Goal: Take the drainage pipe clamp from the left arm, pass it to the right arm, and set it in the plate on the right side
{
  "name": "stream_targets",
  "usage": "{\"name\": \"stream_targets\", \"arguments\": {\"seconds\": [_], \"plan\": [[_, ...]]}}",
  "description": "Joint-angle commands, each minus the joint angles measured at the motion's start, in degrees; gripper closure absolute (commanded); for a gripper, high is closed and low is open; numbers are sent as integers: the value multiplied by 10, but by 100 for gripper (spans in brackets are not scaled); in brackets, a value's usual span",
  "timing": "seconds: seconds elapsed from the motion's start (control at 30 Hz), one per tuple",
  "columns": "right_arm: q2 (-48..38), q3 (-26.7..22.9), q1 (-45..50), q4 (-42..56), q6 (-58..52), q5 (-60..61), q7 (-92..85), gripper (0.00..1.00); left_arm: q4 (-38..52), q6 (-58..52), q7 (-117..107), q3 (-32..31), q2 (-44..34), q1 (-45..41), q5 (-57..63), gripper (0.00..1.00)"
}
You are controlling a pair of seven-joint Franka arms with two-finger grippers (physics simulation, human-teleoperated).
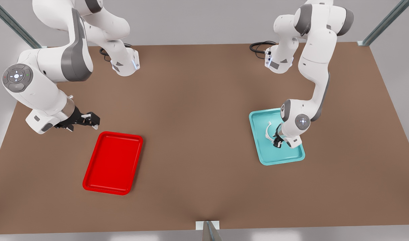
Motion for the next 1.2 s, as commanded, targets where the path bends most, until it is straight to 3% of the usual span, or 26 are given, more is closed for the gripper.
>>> {"name": "stream_targets", "arguments": {"seconds": [0.0,0.13,0.23,0.33,0.47,0.57,0.7,0.83,0.97,1.17], "plan": [[-1,1,0,0,0,0,-10,0,1,3,-132,0,0,0,0,59],[-2,19,8,-1,-5,2,-6,0,2,3,-131,0,0,-1,1,79],[-5,27,10,0,-20,2,1,0,3,1,-129,0,-1,-1,1,79],[-5,67,10,-1,-20,-3,31,0,12,-19,-126,0,-19,0,1,79],[-6,63,-5,4,-19,0,23,0,154,-219,-169,-1,-33,0,-25,79],[-3,69,-8,4,-14,-2,31,0,283,-305,-471,-3,-27,-31,-102,79],[-8,69,-14,5,-19,0,21,0,357,-303,-842,-2,-9,-120,-177,79],[-12,63,-24,-2,-29,-1,24,0,446,-244,-1035,-2,34,-198,-200,79],[5,67,-35,-1,0,14,31,0,462,-204,-1078,-1,51,-237,-199,79],[77,80,10,14,130,40,70,0,479,-174,-1104,-1,72,-249,-197,79]]}}
